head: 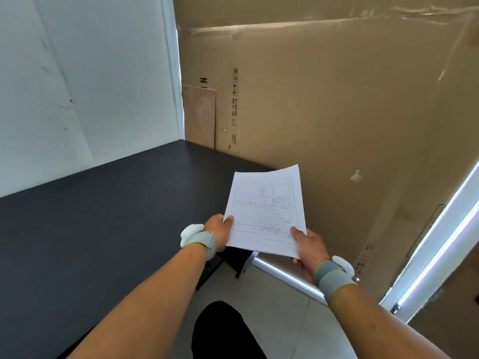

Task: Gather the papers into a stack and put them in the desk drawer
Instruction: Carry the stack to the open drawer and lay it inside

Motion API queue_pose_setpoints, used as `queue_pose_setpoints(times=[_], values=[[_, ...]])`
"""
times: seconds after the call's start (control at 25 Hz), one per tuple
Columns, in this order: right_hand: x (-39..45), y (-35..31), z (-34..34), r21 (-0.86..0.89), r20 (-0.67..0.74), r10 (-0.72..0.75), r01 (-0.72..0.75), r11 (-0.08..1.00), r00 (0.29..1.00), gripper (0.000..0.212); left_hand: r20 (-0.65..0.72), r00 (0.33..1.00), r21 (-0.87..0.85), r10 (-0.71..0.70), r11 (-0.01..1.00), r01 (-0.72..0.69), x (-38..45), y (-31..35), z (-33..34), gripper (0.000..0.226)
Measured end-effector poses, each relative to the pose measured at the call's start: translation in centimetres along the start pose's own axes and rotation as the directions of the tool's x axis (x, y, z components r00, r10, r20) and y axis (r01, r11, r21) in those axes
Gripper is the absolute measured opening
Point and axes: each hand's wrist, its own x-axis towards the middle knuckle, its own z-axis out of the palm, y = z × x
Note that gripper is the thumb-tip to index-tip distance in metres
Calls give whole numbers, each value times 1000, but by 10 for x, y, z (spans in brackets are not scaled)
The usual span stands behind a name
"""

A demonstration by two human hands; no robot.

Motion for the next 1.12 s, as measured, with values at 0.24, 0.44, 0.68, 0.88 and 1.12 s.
queue_pose_setpoints(times=[0.24,0.44,0.68,0.88,1.12], values=[[23,20,-17,92,-140,119,-107,990,983,27,166,976,-271,-141,945,182,-10,-9,31,23],[32,26,-11,57,-198,169,-161,985,966,24,188,965,-334,-184,912,239,-7,-12,41,30],[47,25,16,19,-185,206,-206,978,961,25,194,947,-528,-257,786,321,-5,-9,40,71],[68,21,55,-3,-108,228,-229,973,968,28,93,973,-237,-209,945,226,-10,-3,26,66],[81,15,100,-44,-12,271,-271,962,963,35,97,993,206,70,974,-88,-8,-3,4,25]])
